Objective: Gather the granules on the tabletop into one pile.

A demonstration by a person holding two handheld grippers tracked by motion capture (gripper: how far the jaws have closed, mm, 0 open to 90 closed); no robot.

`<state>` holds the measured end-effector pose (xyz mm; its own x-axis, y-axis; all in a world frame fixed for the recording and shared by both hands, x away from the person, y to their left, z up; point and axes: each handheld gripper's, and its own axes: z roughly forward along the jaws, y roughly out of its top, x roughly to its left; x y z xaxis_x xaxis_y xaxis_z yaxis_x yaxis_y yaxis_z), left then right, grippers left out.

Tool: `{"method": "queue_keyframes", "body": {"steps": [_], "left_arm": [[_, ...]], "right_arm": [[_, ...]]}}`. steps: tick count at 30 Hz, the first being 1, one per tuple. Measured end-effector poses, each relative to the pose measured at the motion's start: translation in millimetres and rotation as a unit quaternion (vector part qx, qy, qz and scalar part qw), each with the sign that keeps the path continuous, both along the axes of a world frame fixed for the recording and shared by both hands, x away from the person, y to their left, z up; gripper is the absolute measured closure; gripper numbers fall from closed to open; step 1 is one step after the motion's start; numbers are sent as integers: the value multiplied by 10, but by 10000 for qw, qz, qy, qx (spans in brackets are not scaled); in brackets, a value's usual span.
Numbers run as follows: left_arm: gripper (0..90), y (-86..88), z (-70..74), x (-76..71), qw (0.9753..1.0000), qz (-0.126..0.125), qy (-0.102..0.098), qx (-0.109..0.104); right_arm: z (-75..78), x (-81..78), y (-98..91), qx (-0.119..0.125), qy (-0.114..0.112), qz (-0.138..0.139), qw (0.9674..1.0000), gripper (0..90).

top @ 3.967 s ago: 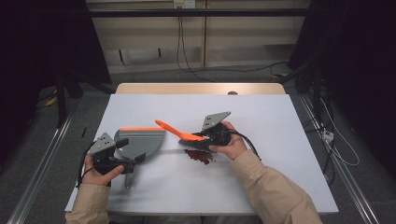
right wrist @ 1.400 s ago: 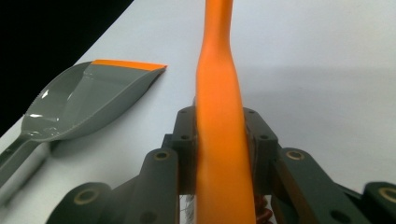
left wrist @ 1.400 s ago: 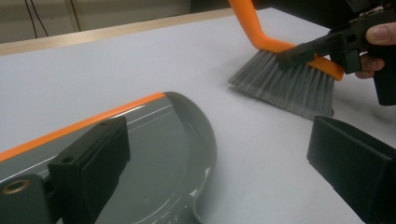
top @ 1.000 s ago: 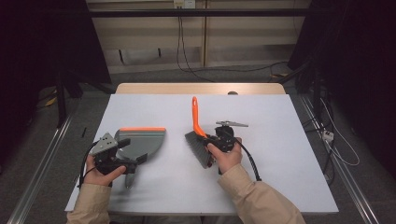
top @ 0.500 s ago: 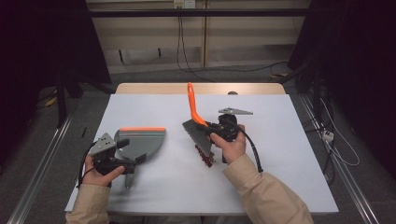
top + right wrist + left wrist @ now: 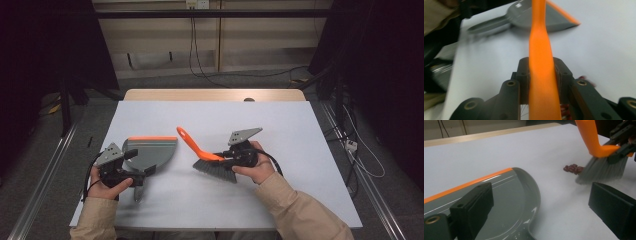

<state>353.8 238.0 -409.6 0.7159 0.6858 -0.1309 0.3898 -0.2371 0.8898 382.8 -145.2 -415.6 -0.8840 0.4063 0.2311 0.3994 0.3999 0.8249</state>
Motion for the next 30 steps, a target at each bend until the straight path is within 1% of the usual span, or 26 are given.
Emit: {"method": "queue_keyframes", "body": {"steps": [1,3,4,5,6,10,11,13,14,18,19,21,23,24,26,27,28,30], "left_arm": [[58,-3,-4,2,10000,-2,14,3],[58,-7,-8,6,10000,-9,18,6],[58,-7,-9,6,10000,-7,17,3],[58,-5,-10,7,10000,-1,22,5],[58,-1,-10,9,10000,-1,21,14],[58,7,-12,12,10000,12,30,1],[58,9,-14,13,10000,13,32,1],[58,14,-17,16,10000,19,33,0],[58,17,-18,17,10000,26,31,3],[58,21,-23,22,10000,33,38,9],[58,22,-23,23,10000,34,40,7],[58,21,-24,23,10000,33,38,9],[58,15,-27,24,10000,27,43,5],[58,13,-26,24,10000,21,44,11],[58,12,-23,21,10000,16,41,14],[58,12,-22,19,10000,21,39,20],[58,12,-20,17,10000,19,36,23],[59,9,-14,10,10000,10,38,65]], "right_arm": [[-21,-1,-6,-12,91,136,9999,711],[-64,0,-7,-43,139,486,9987,711],[-82,2,-3,-93,140,547,9984,711],[-103,9,2,-128,67,650,9978,711],[-119,24,4,-134,33,687,9975,711],[-157,142,-19,-65,-29,762,9971,710],[-169,176,-29,-14,-3,779,9970,710],[-183,237,-45,42,-47,814,9967,709],[-186,264,-49,58,-63,795,9968,710],[-192,349,-50,58,-91,834,9965,710],[-195,363,-44,65,-100,818,9966,710],[-196,381,-32,72,-123,892,9959,710],[-191,395,-17,15,-180,904,9957,710],[-187,401,-11,33,-163,962,9952,710],[-176,410,3,-15,-222,931,9954,710],[-170,414,8,-12,-238,973,9950,711],[-162,420,11,1,-288,942,9951,711],[-155,424,11,80,-236,924,9954,711]]}}
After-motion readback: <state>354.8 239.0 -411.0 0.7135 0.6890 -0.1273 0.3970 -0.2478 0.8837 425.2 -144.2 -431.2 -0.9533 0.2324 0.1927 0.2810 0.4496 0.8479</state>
